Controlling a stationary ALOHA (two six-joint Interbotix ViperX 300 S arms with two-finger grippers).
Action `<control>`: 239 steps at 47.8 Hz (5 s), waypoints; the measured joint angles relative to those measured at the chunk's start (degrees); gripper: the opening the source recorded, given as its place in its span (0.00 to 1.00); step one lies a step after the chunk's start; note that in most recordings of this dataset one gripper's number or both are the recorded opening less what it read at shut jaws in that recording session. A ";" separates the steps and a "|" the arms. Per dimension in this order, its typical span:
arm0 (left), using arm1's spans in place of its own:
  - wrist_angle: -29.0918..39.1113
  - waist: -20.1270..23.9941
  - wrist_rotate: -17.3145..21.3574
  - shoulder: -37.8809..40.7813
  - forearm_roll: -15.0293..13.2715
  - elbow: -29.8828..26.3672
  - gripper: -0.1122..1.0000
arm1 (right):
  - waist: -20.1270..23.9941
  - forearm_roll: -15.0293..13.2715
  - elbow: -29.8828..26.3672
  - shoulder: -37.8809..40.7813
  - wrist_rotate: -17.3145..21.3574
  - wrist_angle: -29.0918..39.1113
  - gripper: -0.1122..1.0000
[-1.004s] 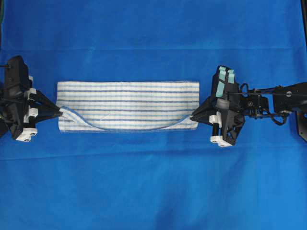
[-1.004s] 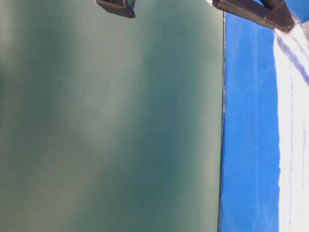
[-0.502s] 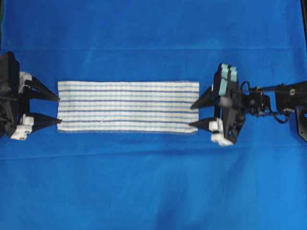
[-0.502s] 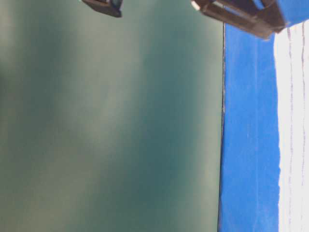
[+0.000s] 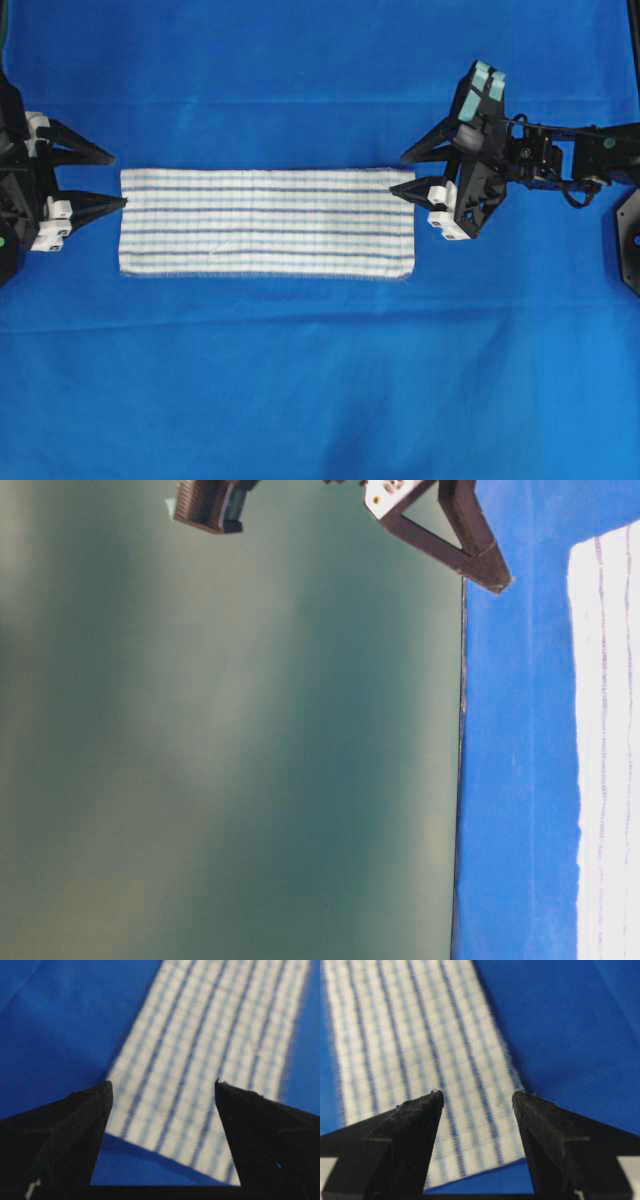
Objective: Fold the blue towel.
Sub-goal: 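Grasp the folded strip's top corners with both grippers and lift, then swing the left gripper's end down and right, rotating the strip vertical, then lower the vertical strip onto the table with both grippers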
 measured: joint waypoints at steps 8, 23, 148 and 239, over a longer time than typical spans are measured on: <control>-2.90 4.39 0.44 7.12 0.00 -0.18 0.78 | -2.02 -0.44 -1.23 4.83 0.09 0.00 0.65; -2.99 6.33 3.08 24.35 0.00 -6.77 0.78 | -4.92 -1.05 -2.72 12.13 -0.09 0.18 0.65; 2.99 -16.96 -3.08 12.57 0.00 -19.51 0.11 | -7.65 -5.54 -10.90 -9.05 0.26 19.34 0.12; -0.44 -24.26 2.29 64.42 0.00 -67.85 0.11 | -19.16 -10.11 -19.78 1.93 0.09 20.21 0.12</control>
